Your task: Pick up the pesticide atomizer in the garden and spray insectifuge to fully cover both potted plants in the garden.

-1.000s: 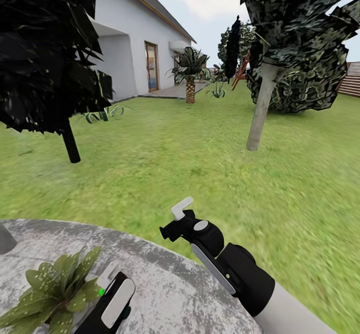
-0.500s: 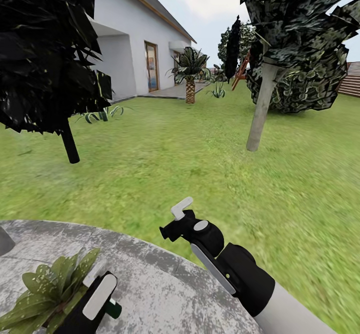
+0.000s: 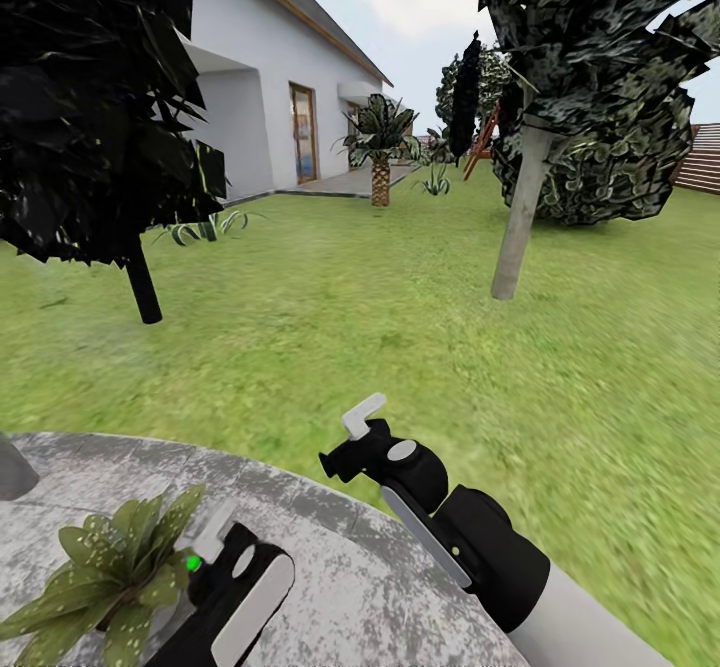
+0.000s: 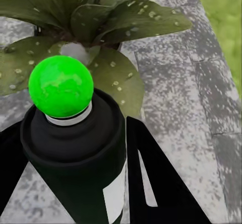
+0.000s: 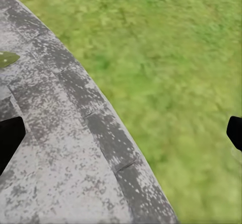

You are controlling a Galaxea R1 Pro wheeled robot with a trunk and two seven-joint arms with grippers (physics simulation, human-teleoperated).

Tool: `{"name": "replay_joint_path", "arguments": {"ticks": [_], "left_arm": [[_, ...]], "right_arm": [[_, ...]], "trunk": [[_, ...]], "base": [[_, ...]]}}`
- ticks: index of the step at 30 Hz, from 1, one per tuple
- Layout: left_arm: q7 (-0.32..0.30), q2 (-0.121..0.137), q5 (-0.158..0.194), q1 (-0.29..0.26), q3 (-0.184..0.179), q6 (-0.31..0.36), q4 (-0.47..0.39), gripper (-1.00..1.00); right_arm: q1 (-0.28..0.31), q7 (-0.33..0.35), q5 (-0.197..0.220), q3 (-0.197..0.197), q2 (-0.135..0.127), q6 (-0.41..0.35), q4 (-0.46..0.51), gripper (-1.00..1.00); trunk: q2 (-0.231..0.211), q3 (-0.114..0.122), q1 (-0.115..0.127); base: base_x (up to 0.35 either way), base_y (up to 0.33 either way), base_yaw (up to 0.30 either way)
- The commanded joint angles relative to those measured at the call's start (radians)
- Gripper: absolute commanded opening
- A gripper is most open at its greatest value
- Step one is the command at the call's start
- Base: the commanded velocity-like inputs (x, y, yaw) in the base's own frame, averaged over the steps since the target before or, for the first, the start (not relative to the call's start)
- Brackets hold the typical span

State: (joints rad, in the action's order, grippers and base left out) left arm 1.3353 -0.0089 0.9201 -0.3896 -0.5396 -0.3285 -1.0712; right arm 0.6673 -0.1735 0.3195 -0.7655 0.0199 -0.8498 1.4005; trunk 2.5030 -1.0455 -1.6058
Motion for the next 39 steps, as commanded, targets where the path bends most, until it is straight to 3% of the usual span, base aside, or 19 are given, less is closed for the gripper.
{"name": "replay_joint_path", "arguments": {"ticks": [1, 3, 5, 8, 9, 20, 21, 23, 25, 26, 27, 29, 31, 33, 35, 36, 37, 38, 39], "left_arm": [[-0.005, 0.006, 0.002, 0.000, -0.006, -0.002, 0.000, -1.00], [-0.015, 0.010, 0.037, 0.000, -0.007, -0.002, 0.004, -1.00], [-0.023, 0.013, 0.115, 0.000, -0.007, -0.001, 0.013, -1.00], [-0.082, 0.013, 0.155, 0.000, -0.001, 0.001, 0.056, -1.00], [-0.093, 0.012, 0.164, 0.000, 0.021, 0.002, 0.074, -1.00], [-0.101, -0.002, 0.159, 0.000, 0.018, 0.003, 0.086, -1.00], [-0.110, -0.003, 0.160, 0.000, 0.018, 0.008, 0.100, -1.00], [-0.189, 0.005, 0.161, 0.000, 0.012, 0.039, 0.127, -1.00], [-0.242, 0.041, 0.161, 0.002, 0.011, 0.082, 0.103, -1.00], [-0.256, 0.072, 0.160, 0.016, -0.004, 0.116, 0.071, -1.00], [-0.264, 0.102, 0.158, 0.038, -0.035, 0.142, 0.042, -1.00], [-0.297, 0.197, 0.159, 0.076, -0.120, 0.151, -0.003, -1.00], [-0.393, 0.253, 0.158, 0.111, -0.169, 0.147, -0.013, -1.00], [-0.582, 0.284, 0.157, 0.135, -0.187, 0.150, -0.005, -1.00], [-0.671, 0.307, 0.156, 0.140, -0.194, 0.159, 0.004, -1.00], [-0.688, 0.332, 0.127, 0.141, -0.212, 0.159, 0.008, -1.00], [-0.699, 0.353, 0.071, 0.141, -0.252, 0.159, 0.010, -1.00], [-0.741, 0.361, 0.050, 0.141, -0.272, 0.161, 0.010, -1.00], [-0.831, 0.371, 0.045, 0.141, -0.279, 0.163, 0.013, -1.00]], "right_arm": [[0.000, 0.000, 0.000, 0.000, 0.000, 0.000, 0.000, 1.00], [0.000, 0.000, 0.000, 0.000, 0.000, 0.000, 0.000, 1.00], [0.000, 0.000, 0.000, 0.000, 0.000, 0.000, 0.000, 1.00], [0.000, -0.001, 0.000, 0.000, 0.000, 0.000, 0.000, 1.00], [0.000, -0.001, 0.000, 0.000, 0.000, 0.000, 0.000, 1.00], [0.000, -0.001, 0.000, -0.001, 0.002, 0.001, -0.001, 1.00], [0.000, -0.001, 0.000, -0.001, 0.002, 0.001, 0.000, 1.00], [0.000, -0.002, -0.001, 0.000, 0.006, 0.002, -0.001, 1.00], [0.000, -0.001, -0.001, 0.001, 0.005, 0.004, 0.000, 1.00], [0.000, 0.000, -0.001, 0.002, 0.006, 0.005, 0.000, 1.00], [0.000, 0.003, -0.001, 0.003, 0.005, 0.021, 0.000, 1.00], [0.000, 0.004, 0.004, 0.002, 0.002, 0.070, 0.000, 1.00], [0.000, 0.005, 0.007, 0.002, 0.003, 0.078, 0.000, 1.00], [0.000, 0.005, 0.010, 0.003, 0.009, 0.074, -0.002, 1.00], [0.000, 0.005, 0.010, 0.003, 0.011, 0.072, -0.003, 1.00], [0.000, 0.005, 0.011, 0.002, 0.012, 0.072, -0.004, 1.00], [0.000, 0.006, 0.013, 0.003, 0.012, 0.072, -0.009, 1.00], [0.000, 0.007, 0.014, 0.003, 0.012, 0.072, -0.015, 1.00], [0.000, 0.008, 0.016, 0.003, 0.012, 0.071, -0.018, 1.00]], "trunk": [[0.000, 0.000, 0.000], [0.000, 0.000, 0.000], [0.000, 0.000, 0.000], [0.000, 0.000, 0.000], [0.000, 0.000, 0.000], [0.000, 0.001, 0.000], [0.000, 0.001, 0.000], [0.000, 0.002, 0.000], [0.000, 0.003, 0.000], [0.000, 0.004, 0.000], [0.000, 0.004, 0.000], [0.000, 0.005, 0.000], [0.000, 0.006, 0.000], [0.000, 0.007, 0.000], [0.000, 0.008, 0.000], [0.000, 0.008, 0.000], [0.000, 0.008, 0.000], [0.000, 0.009, 0.000], [0.000, 0.009, 0.000]], "base": [[-0.003, 0.000, 0.000], [-0.001, 0.000, 0.000], [0.000, 0.000, 0.000], [0.000, 0.000, 0.000], [0.000, 0.000, 0.000], [-0.179, -0.170, 0.062], [-0.177, -0.295, 0.237], [-0.166, -0.297, 0.248], [-0.152, -0.296, 0.255], [-0.145, -0.270, 0.257], [-0.130, -0.193, 0.257], [-0.045, -0.063, 0.257], [-0.010, -0.014, 0.257], [-0.002, -0.003, 0.258], [-0.001, -0.001, 0.258], [0.000, 0.000, 0.258], [0.000, 0.000, 0.260], [0.000, 0.000, 0.262], [0.000, 0.000, 0.263]]}}
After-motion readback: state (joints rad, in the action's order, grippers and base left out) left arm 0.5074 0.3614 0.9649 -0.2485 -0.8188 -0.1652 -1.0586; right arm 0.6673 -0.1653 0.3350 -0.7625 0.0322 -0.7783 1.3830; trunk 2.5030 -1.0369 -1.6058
